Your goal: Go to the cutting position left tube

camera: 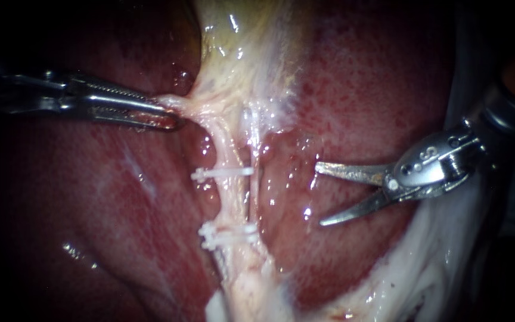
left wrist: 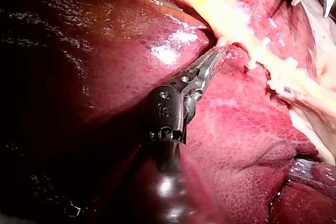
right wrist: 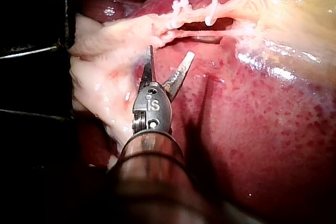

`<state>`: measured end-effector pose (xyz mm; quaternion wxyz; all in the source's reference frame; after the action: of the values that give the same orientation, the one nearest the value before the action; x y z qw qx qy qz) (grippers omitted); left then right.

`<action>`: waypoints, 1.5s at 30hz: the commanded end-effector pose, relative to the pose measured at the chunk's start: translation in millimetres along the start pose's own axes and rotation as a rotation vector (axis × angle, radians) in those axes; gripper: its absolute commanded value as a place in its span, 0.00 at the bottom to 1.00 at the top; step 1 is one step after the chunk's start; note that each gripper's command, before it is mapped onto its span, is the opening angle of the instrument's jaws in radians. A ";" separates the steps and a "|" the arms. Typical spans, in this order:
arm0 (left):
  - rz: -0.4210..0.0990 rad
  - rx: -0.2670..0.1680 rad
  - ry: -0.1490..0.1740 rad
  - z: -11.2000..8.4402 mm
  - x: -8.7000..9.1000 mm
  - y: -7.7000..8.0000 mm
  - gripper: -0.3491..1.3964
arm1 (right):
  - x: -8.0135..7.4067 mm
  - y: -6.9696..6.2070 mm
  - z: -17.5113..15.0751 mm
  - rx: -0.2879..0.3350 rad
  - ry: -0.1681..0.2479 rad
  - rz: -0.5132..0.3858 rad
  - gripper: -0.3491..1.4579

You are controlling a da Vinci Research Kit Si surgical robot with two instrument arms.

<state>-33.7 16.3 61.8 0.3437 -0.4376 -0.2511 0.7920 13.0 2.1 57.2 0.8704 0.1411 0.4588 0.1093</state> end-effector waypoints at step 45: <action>-0.021 0.032 0.039 -6.6 3.7 0.8 0.00 | 0.0 0.1 13.7 0.319 -0.026 0.223 0.99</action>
<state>-29.7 19.2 56.0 0.3640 -0.4450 -0.2362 0.7834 24.5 0.2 64.9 0.8241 0.3328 0.4392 0.1312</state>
